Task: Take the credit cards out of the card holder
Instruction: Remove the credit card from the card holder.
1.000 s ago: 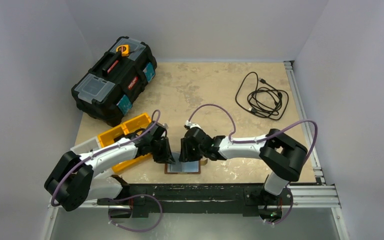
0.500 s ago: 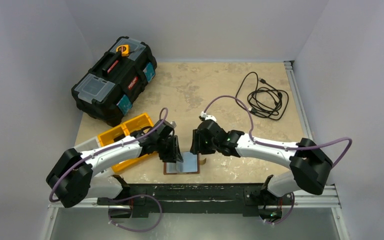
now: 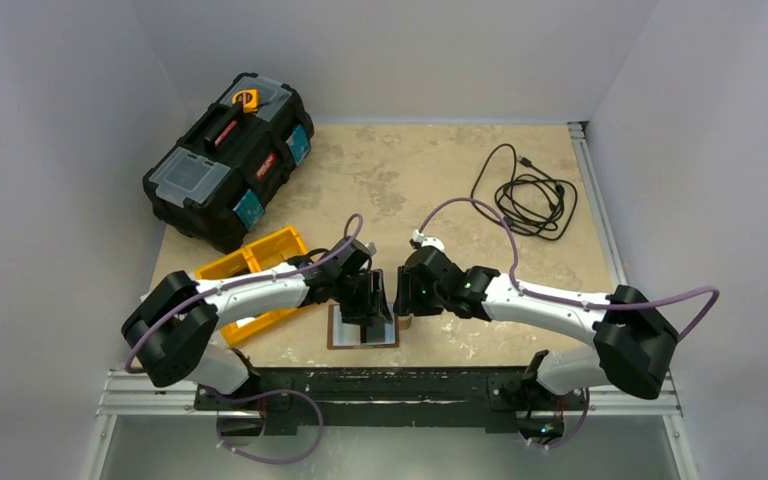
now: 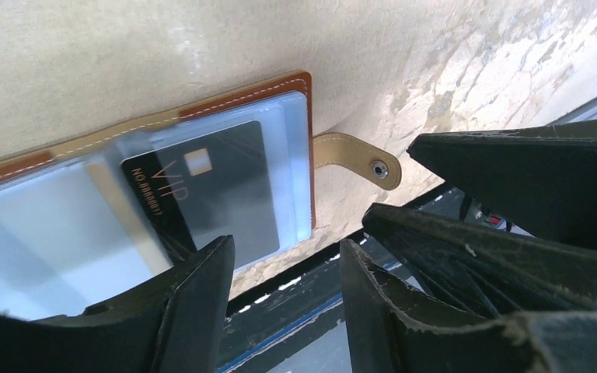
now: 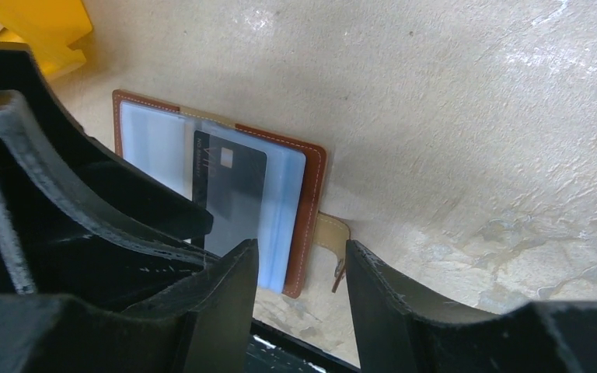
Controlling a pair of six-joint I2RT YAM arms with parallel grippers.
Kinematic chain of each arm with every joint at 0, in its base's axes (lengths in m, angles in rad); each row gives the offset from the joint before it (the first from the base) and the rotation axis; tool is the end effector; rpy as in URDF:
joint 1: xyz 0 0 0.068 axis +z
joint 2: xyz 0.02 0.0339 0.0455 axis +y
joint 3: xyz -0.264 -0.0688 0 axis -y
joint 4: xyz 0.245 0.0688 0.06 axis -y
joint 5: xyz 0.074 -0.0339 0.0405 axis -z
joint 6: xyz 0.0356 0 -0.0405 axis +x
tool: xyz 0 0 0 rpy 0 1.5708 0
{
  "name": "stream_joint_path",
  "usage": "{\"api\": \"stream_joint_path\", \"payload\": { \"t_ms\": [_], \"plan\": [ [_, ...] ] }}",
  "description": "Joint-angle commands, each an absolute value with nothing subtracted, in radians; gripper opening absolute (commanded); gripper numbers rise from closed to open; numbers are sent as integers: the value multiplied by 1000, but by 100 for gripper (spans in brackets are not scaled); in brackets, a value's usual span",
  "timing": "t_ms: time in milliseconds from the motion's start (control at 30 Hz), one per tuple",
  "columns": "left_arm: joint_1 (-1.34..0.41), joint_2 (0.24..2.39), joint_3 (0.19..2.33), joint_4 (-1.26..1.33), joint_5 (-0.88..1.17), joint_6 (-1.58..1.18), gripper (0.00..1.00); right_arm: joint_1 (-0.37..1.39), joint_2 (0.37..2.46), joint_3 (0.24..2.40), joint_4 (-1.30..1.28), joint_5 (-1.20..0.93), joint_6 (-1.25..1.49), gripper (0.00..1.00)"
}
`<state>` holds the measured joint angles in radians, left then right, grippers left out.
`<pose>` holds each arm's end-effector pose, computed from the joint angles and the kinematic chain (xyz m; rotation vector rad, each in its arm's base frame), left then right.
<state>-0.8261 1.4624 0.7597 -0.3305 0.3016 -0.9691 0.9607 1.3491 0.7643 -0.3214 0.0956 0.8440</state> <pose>0.1769 -0.2075 0.1706 -0.0861 2.9031 -0.8999 0.1557 0.2168 0.1997 -0.1083 2.5858 0.6241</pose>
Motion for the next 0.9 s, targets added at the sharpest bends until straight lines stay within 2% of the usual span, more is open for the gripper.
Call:
{"api": "stream_joint_path", "payload": {
  "t_ms": [0, 200, 500, 700, 867],
  "plan": [
    [-820, 1378, 795, -407, 191, -963, 52, 965, 1359, 773, -308, 126, 842, 43],
    [-742, 1302, 705, -426, 187, -945, 49, 999, 1418, 834, -291, 122, 839, 37],
    [-667, 1265, 616, -371, 243, -920, 30, 1036, 1531, 901, -288, 136, 834, 24],
    [-667, 1286, 606, -333, 273, -911, 28, 1035, 1579, 886, -288, 151, 836, 14],
    [-666, 1314, 600, -304, 288, -911, 27, 1036, 1623, 873, -280, 143, 829, 12]
  ]
}}
